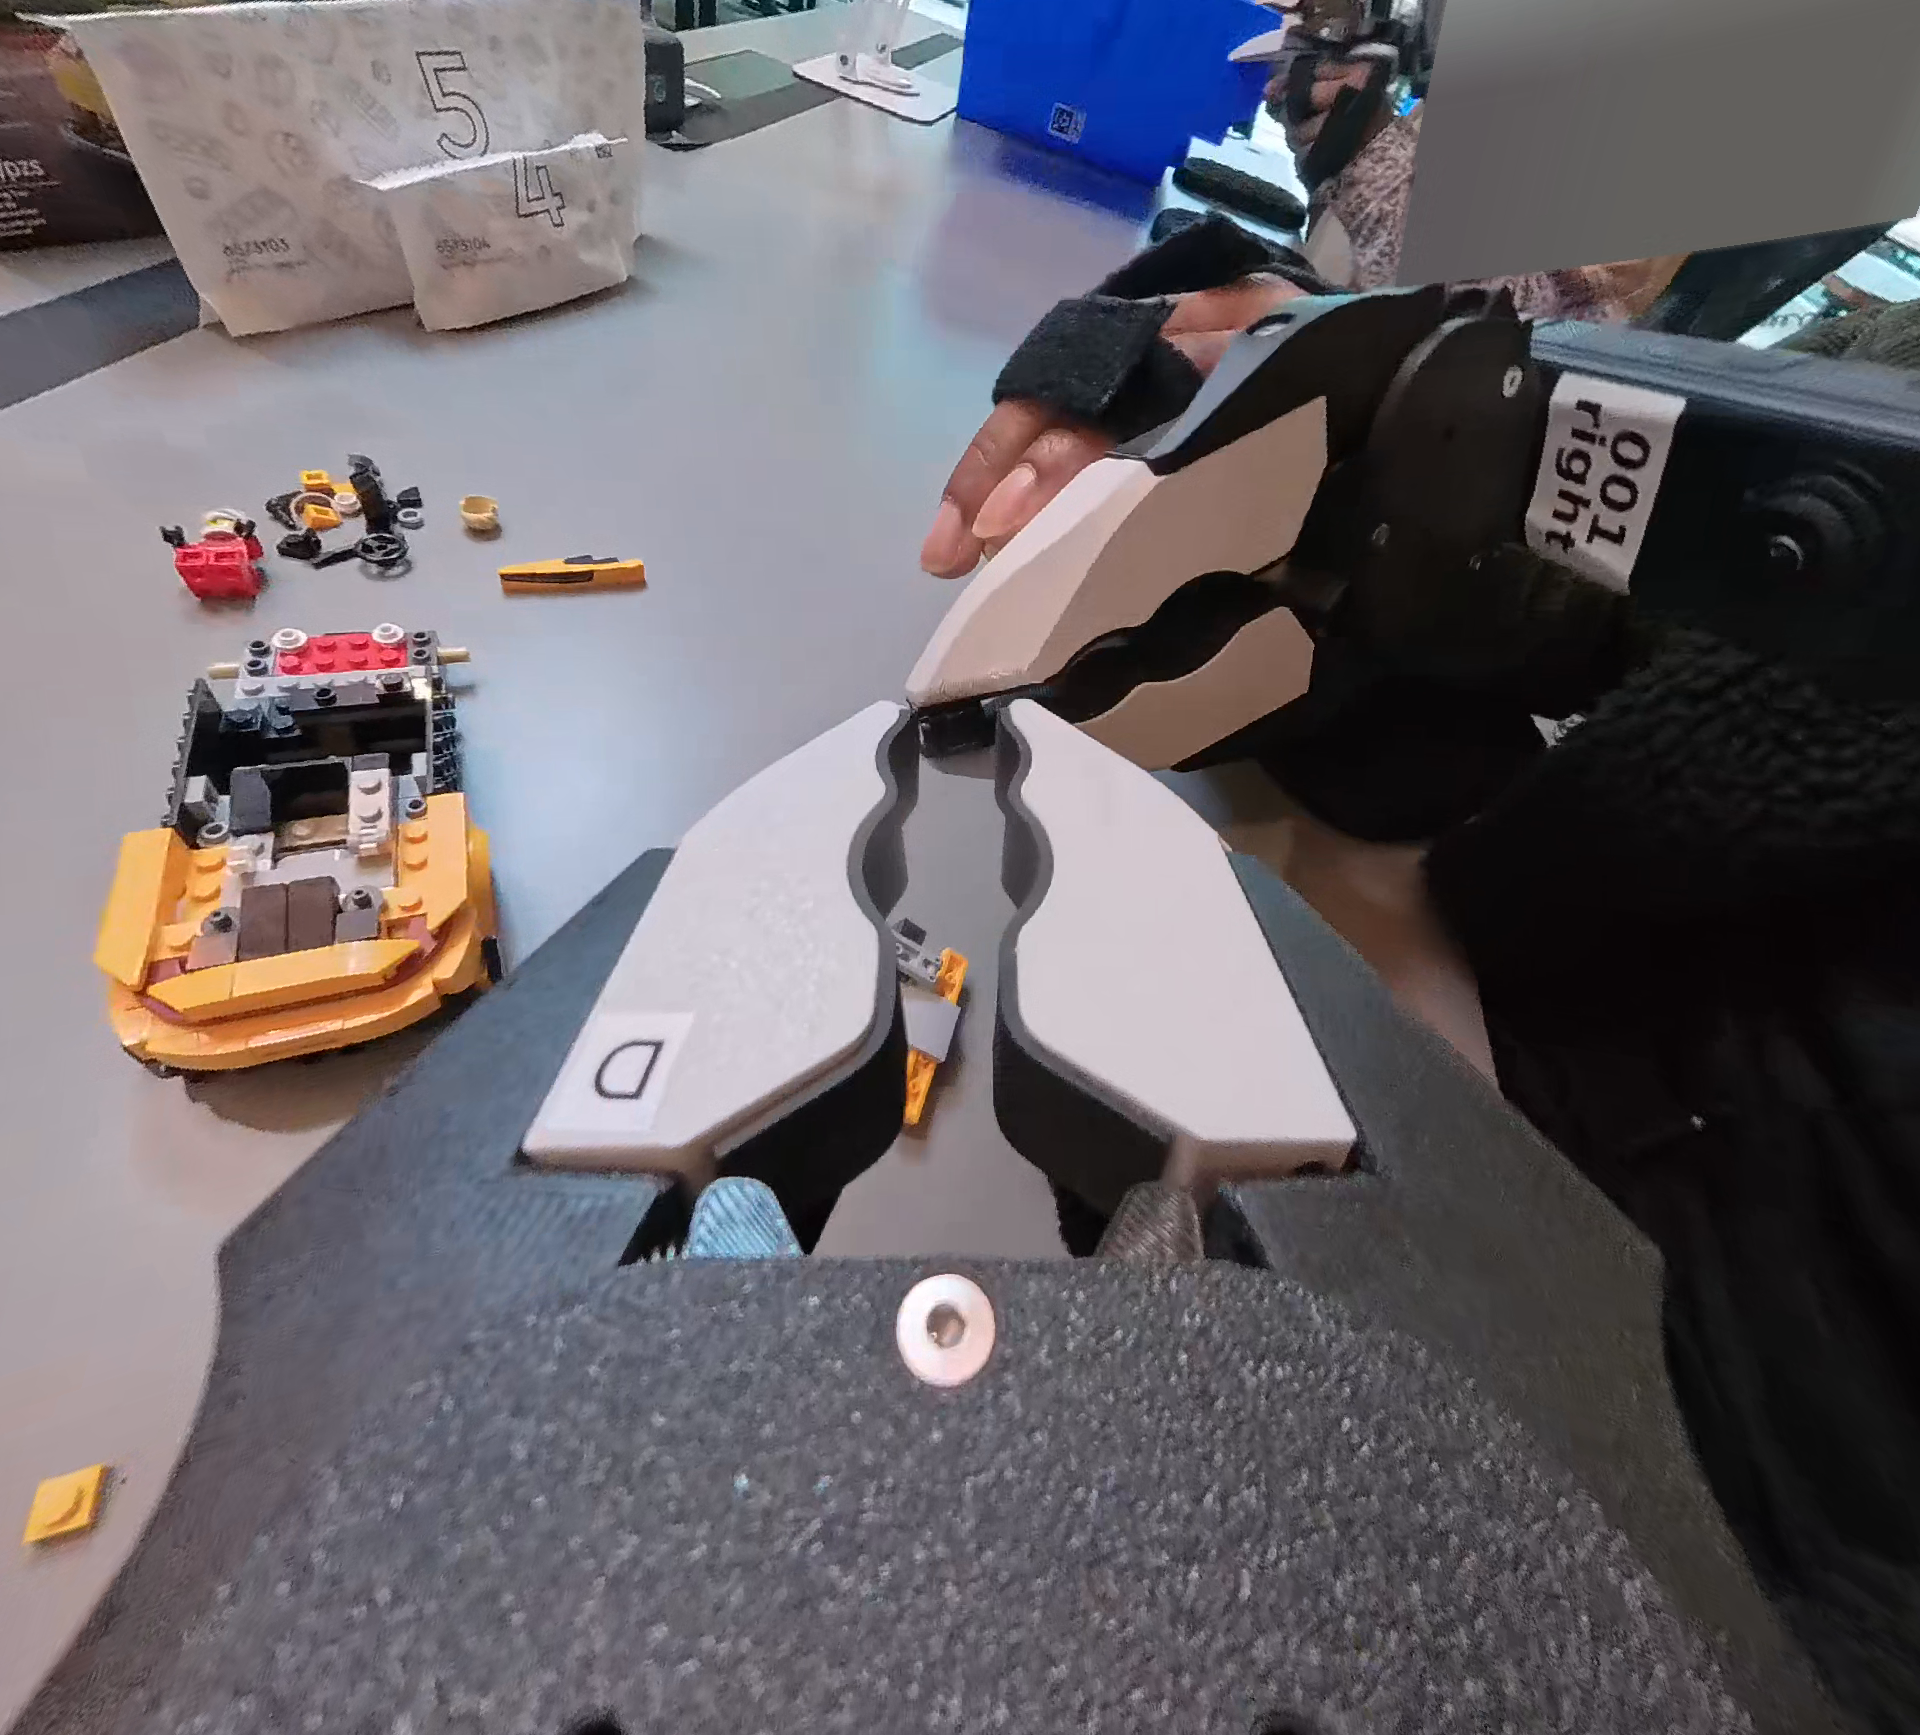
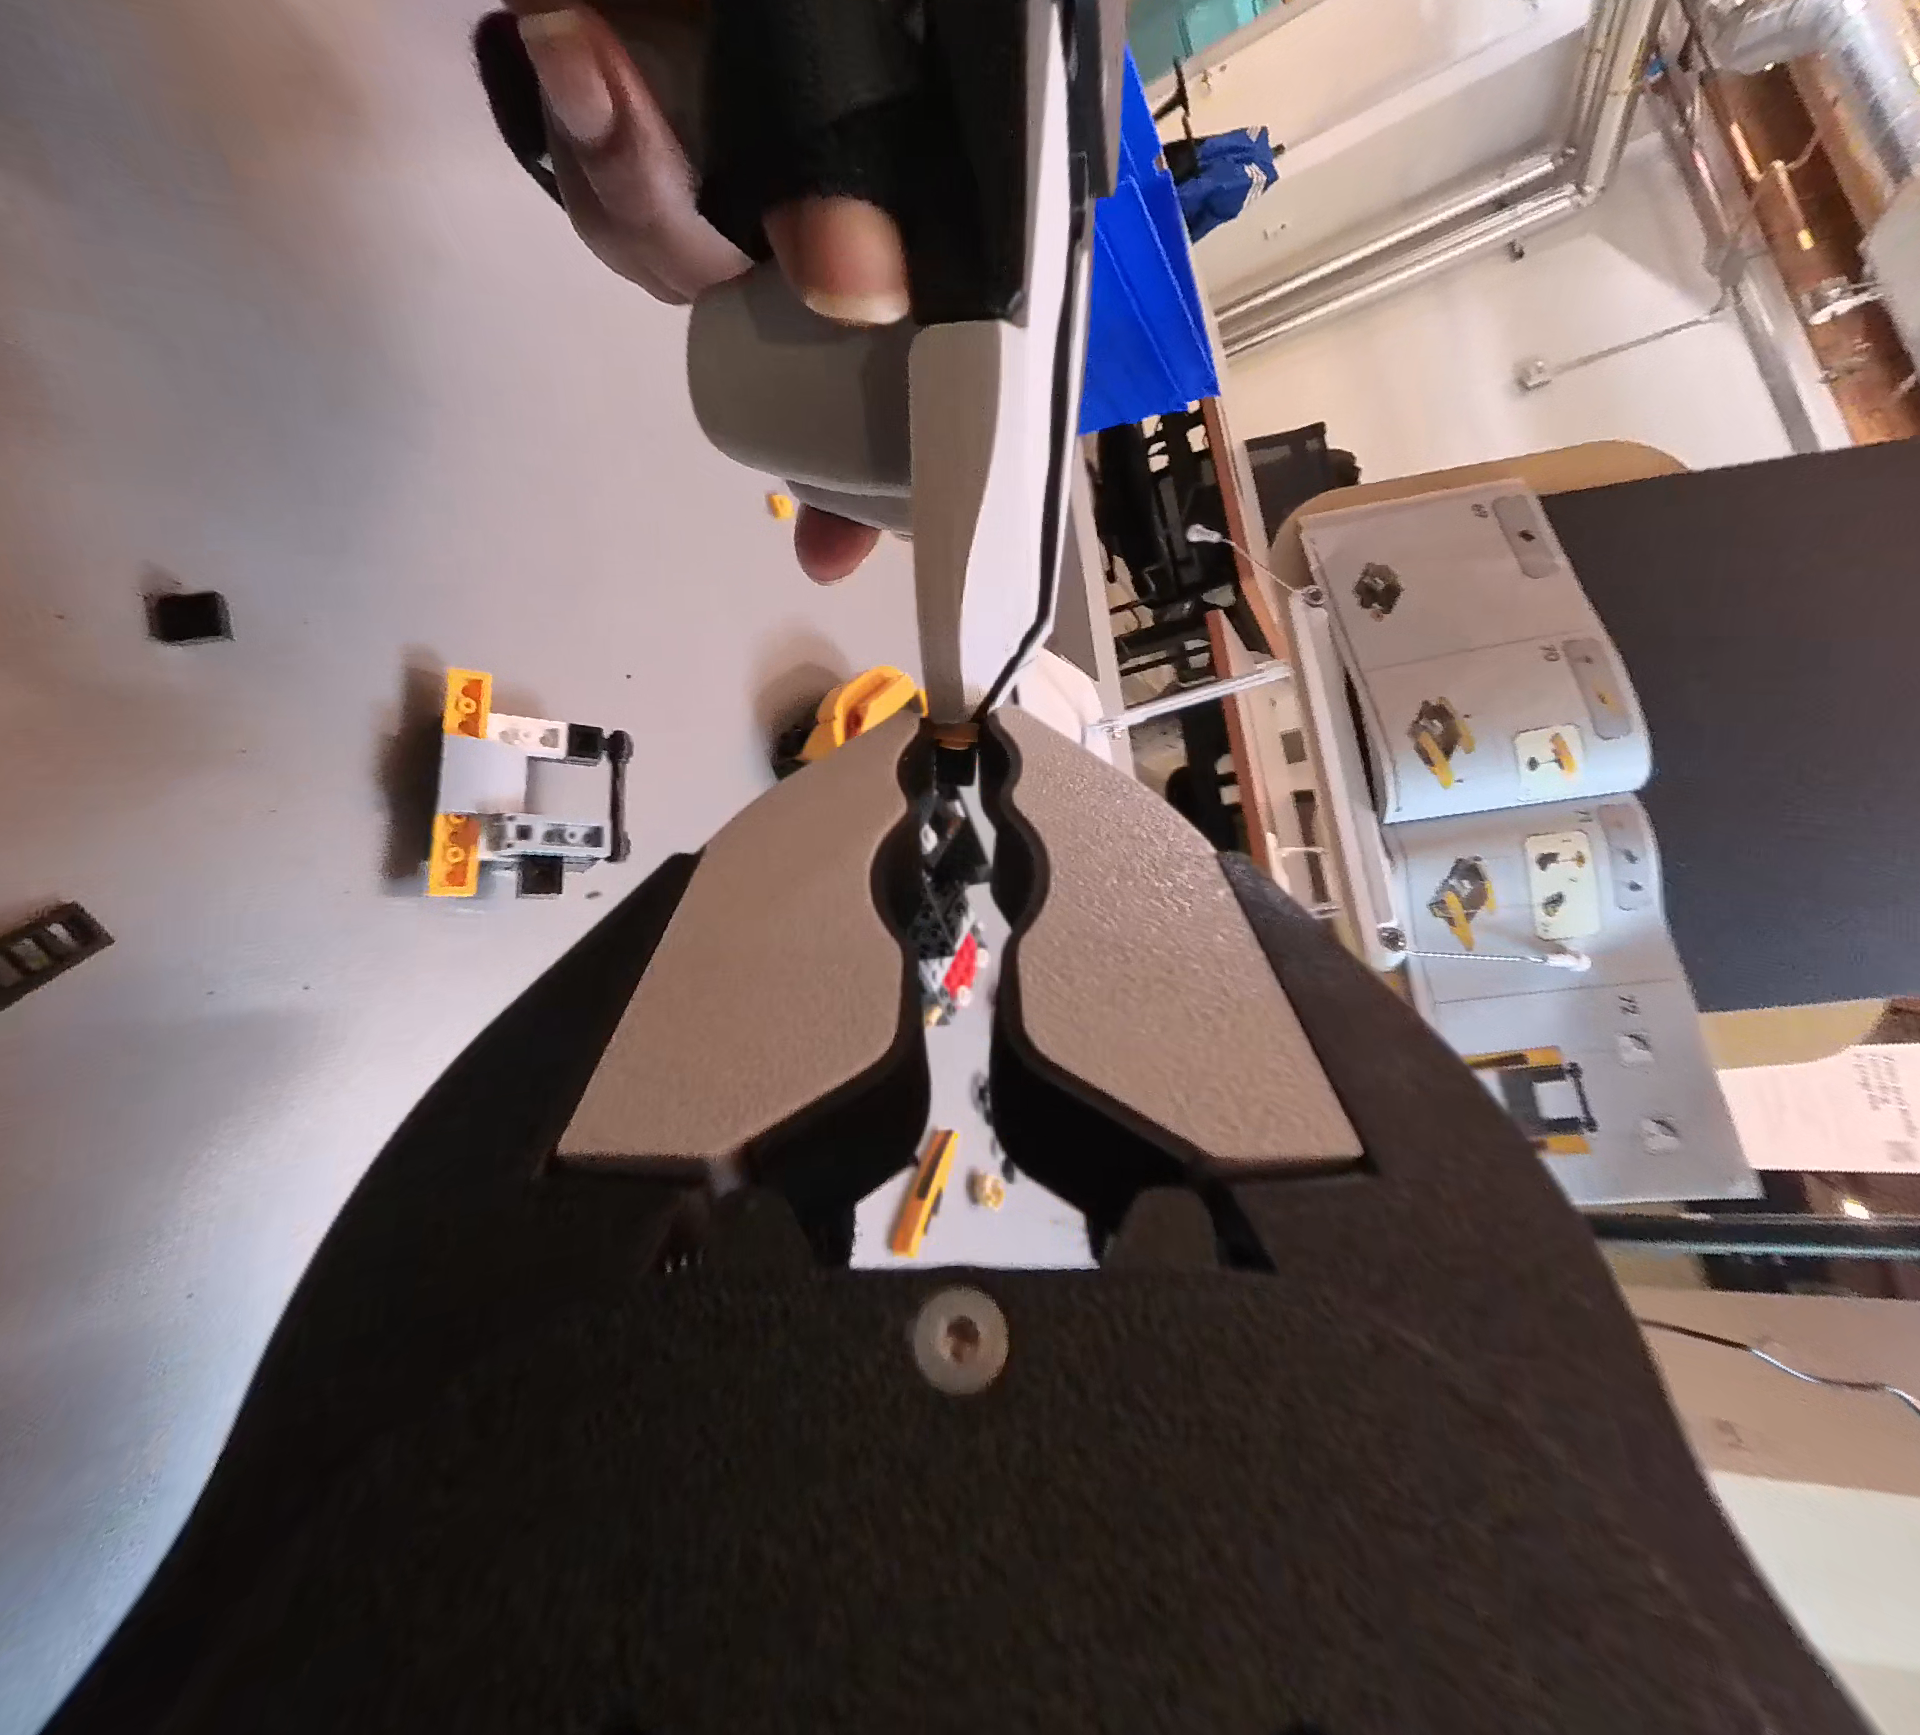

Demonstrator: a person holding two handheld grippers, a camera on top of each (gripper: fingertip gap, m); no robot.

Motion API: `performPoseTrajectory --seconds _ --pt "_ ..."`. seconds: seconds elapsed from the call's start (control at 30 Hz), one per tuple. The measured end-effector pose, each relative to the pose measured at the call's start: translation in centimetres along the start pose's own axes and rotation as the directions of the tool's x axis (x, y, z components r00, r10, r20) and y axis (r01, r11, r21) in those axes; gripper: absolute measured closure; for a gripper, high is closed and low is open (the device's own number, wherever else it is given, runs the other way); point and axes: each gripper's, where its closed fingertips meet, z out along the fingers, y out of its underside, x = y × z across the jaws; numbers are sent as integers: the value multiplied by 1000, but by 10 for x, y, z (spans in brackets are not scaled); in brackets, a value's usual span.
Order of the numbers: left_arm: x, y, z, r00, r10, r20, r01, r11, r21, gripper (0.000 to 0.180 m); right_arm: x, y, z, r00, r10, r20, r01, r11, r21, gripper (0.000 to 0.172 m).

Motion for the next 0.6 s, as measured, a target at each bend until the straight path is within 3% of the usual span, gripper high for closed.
performPoseTrajectory --seconds 0.03,0.23,0.6 --pt "-1 -1 0 1000 -9 5 9 1000 4 166 1 -1 0 1000 -16 -15 16 1000 -2 164" --pt "2 -2 -2 1000 -7 -3 7 1000 -1 169 4 -6 -1 995 -67 -70 68 998 2 164" --pt "7 -13 -9 978 177 107 -180 983 22 169 15 -11 -4 984 -53 -168 57 998 20 164"
